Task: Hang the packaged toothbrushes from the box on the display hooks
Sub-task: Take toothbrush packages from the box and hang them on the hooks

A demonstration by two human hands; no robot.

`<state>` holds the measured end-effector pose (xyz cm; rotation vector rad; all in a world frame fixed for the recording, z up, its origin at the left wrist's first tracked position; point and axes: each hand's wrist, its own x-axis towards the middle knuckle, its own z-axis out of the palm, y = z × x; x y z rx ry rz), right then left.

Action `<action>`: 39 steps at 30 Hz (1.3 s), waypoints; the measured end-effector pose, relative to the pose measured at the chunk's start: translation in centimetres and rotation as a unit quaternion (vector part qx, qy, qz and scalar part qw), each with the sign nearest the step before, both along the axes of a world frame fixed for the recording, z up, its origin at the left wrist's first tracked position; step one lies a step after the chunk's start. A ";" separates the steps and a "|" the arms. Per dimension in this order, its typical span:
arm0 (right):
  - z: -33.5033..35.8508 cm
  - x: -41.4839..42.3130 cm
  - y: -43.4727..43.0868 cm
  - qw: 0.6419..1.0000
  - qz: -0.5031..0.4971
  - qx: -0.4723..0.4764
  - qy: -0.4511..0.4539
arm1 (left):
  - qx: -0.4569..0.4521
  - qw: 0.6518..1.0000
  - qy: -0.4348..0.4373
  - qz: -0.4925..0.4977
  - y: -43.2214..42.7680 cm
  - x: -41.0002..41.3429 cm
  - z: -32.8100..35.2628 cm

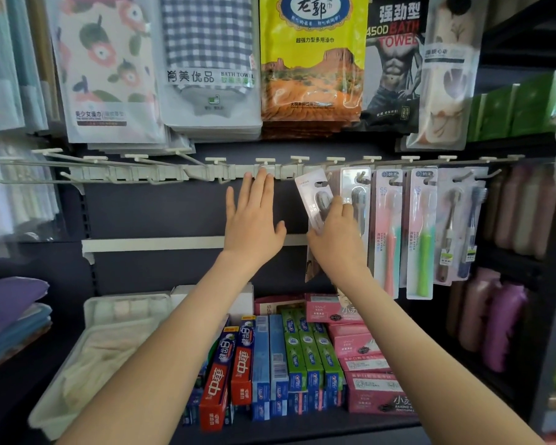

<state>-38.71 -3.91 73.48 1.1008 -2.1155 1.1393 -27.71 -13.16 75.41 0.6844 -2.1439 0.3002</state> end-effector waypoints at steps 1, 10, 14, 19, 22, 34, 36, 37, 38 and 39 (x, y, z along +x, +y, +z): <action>-0.2 -0.1 0.0 1.000 -0.001 -0.001 -0.004 | -0.001 1.000 -0.004 0.000 -0.1 0.1 0.0; 0.0 -0.5 -0.3 0.999 -0.040 0.025 0.000 | -0.008 1.000 -0.022 0.007 -0.3 0.4 0.2; -0.2 -0.6 -0.5 0.998 -0.052 0.046 -0.007 | -0.004 1.000 -0.023 0.005 -0.2 0.5 0.2; -0.1 -0.9 -0.5 0.994 -0.084 0.058 0.029 | -0.010 0.999 -0.037 0.012 -0.3 0.7 0.4; 0.4 -0.9 -0.7 0.994 -0.083 0.069 0.037 | -0.011 0.999 -0.040 0.013 -0.2 0.7 0.4; 2.1 -1.3 -2.0 0.989 -0.088 0.119 -0.023 | 0.009 0.993 -0.109 0.048 -0.2 0.3 0.3; 2.0 -1.1 -2.4 0.991 -0.077 0.096 -0.052 | 0.003 0.993 -0.110 0.049 -0.3 0.3 0.2; 1.9 -1.0 -2.6 0.992 -0.070 0.076 -0.066 | 0.000 0.993 -0.110 0.050 -0.4 0.3 0.1; 1.8 -0.9 -2.9 0.994 -0.064 0.057 -0.073 | -0.001 0.993 -0.110 0.050 -0.4 0.3 0.0; 1.5 -0.8 -3.1 0.995 -0.058 0.043 -0.076 | -0.001 0.993 -0.111 0.050 -0.4 0.3 -0.1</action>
